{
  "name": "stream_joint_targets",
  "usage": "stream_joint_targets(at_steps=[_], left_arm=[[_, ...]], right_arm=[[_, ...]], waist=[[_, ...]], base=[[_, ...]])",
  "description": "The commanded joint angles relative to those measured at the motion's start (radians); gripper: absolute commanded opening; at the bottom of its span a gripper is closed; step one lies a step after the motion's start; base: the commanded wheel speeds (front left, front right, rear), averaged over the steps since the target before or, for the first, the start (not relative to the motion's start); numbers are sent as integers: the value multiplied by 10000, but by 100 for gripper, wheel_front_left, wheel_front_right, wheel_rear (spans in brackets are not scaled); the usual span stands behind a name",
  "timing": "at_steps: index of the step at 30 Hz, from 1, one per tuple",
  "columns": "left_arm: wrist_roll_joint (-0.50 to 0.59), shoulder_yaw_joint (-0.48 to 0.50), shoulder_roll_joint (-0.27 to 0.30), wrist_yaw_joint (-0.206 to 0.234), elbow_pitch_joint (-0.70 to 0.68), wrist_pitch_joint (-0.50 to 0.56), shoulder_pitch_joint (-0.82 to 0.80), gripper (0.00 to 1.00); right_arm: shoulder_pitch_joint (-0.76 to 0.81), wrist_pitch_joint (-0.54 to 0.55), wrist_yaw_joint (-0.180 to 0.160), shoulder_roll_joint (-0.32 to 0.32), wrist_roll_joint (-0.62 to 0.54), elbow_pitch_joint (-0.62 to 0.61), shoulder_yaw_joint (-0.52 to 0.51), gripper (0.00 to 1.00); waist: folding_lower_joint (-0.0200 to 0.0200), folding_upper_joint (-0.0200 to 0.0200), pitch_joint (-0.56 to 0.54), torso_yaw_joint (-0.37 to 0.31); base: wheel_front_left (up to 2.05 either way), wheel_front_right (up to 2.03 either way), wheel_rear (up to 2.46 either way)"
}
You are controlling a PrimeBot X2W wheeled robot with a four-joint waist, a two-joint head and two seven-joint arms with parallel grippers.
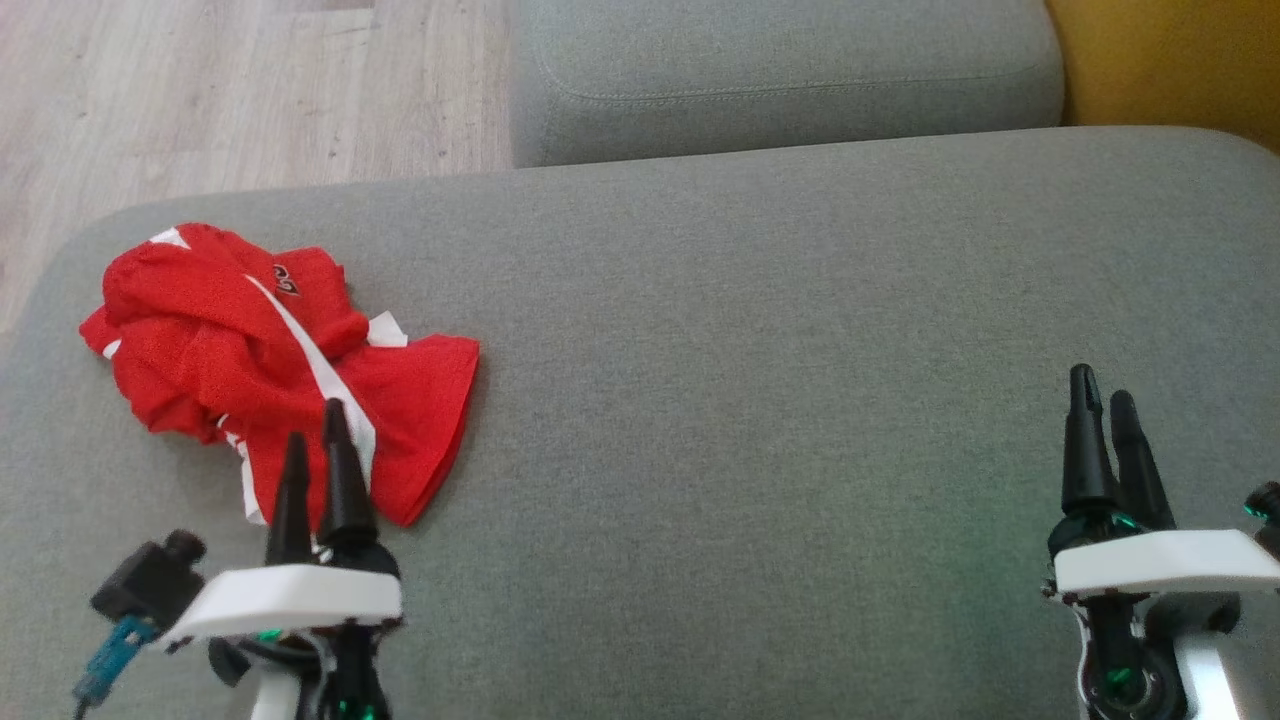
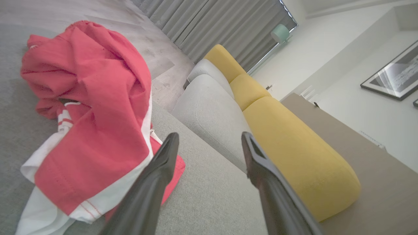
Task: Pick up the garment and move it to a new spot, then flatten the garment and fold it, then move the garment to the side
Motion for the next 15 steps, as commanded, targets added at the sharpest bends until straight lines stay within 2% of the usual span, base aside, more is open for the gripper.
stream_joint_targets(at_steps=[1, 7, 15], left_arm=[[453, -11, 86, 4, -323, -127, -564, 100], [1558, -391, 150, 98, -99, -274, -632, 100], [2957, -1064, 364, 558, 74, -509, -786, 100]], right_arm=[[-413, -137, -3, -94, -494, -486, 137, 100], [-403, -284, -3, -97, -1388, -502, 188, 100], [-394, -521, -3, -102, -2730, -514, 236, 100]], waist=[[0, 0, 5, -6], [0, 0, 30, -7], [0, 0, 42, 0]], base=[[0, 0, 0], [0, 0, 0], [0, 0, 0]])
